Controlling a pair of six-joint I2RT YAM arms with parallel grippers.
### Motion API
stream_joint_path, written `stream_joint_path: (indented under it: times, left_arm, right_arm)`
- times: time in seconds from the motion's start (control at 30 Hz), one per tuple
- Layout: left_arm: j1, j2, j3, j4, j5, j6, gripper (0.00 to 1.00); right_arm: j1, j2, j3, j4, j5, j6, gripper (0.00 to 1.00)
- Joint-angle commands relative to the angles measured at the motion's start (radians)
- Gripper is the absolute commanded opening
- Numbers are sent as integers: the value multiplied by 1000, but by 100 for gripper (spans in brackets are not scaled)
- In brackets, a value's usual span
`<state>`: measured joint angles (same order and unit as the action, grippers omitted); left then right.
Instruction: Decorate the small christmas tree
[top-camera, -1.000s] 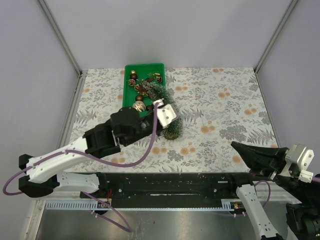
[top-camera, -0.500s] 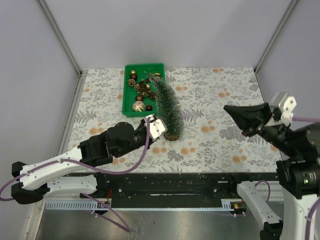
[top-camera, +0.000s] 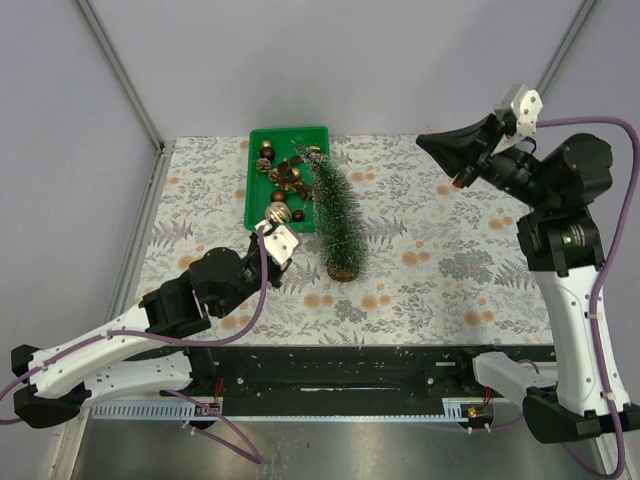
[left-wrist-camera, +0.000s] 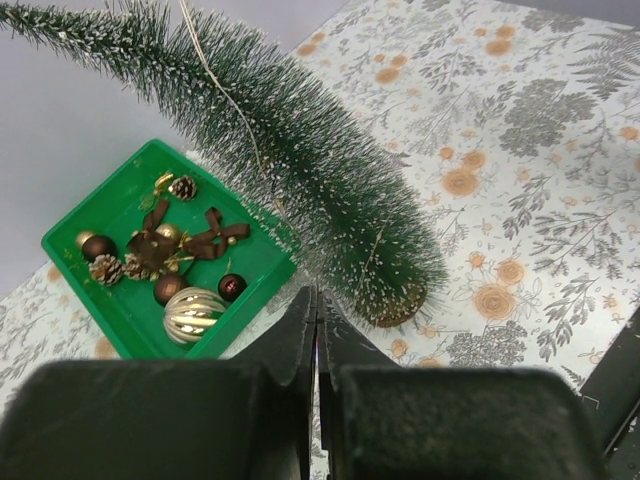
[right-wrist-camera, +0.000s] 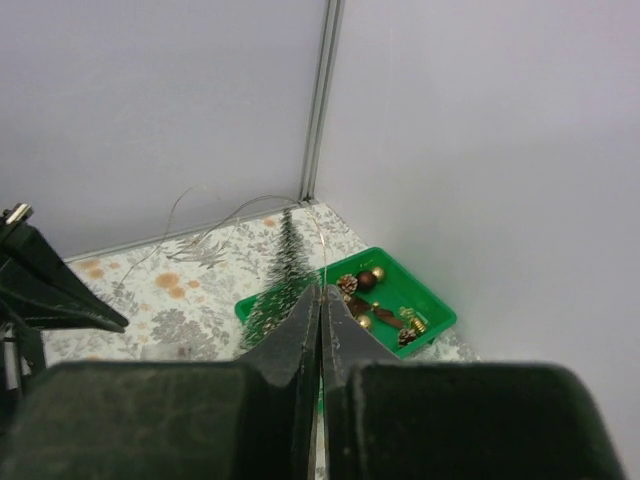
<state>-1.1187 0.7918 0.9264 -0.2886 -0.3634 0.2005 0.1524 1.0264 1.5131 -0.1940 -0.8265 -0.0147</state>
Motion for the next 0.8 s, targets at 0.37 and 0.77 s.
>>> stream_joint_path:
  times: [0.37,0.77]
  left_arm:
    - [54,-55,-74,114,-131,-16,2]
    - [60,-26,-107,170,-210,25,4]
  right_arm:
    - [231,374,286,230,219,-195,0]
    - [273,626,433,333,300,-206,0]
